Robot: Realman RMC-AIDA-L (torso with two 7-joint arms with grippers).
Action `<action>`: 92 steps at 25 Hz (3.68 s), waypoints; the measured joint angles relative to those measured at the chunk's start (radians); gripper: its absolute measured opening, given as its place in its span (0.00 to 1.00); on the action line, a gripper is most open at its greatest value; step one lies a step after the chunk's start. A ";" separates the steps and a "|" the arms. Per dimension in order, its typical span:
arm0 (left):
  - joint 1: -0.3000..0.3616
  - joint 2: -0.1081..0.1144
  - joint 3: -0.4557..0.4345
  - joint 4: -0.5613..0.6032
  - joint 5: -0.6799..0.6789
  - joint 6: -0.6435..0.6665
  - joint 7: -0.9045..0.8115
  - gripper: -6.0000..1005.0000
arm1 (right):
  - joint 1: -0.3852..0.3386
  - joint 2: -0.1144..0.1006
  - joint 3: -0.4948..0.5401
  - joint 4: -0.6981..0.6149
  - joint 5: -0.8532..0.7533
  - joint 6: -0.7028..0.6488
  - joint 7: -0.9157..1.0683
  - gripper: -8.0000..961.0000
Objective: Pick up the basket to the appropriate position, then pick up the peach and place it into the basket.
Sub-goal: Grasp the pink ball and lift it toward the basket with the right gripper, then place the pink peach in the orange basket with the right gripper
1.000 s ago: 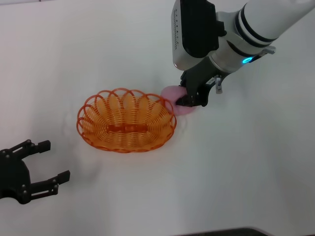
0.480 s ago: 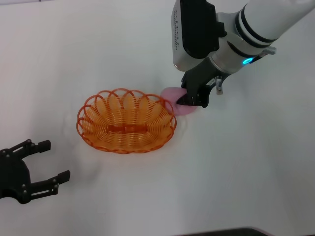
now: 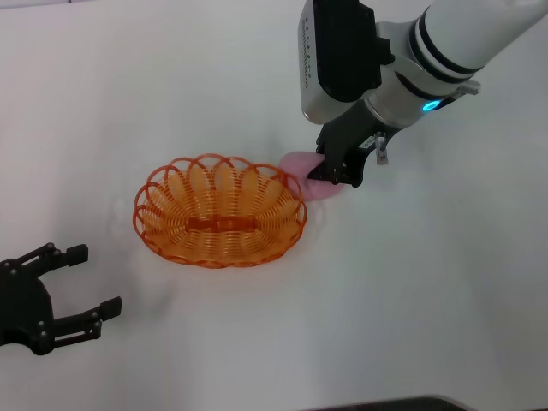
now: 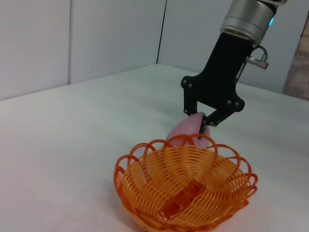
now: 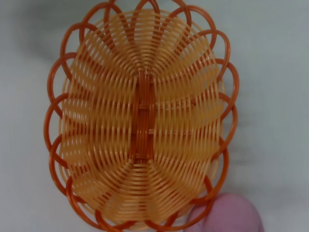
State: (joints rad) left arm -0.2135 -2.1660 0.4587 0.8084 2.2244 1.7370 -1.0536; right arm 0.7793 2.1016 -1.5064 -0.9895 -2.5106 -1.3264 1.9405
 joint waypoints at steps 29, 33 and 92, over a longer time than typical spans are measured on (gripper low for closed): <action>-0.005 0.002 -0.001 0.003 0.002 -0.007 -0.002 0.88 | -0.078 -0.004 0.133 -0.280 -0.122 -0.302 0.103 0.09; -0.006 0.002 -0.001 0.009 -0.002 -0.007 -0.002 0.88 | -0.092 -0.008 0.251 -0.326 -0.051 -0.391 0.050 0.09; -0.009 0.002 -0.011 0.016 -0.008 0.002 -0.002 0.88 | -0.084 -0.003 -0.034 0.012 0.431 0.055 -0.124 0.90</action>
State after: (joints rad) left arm -0.2224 -2.1645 0.4480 0.8239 2.2165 1.7391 -1.0553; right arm 0.6956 2.0985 -1.5402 -0.9771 -2.0799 -1.2716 1.8161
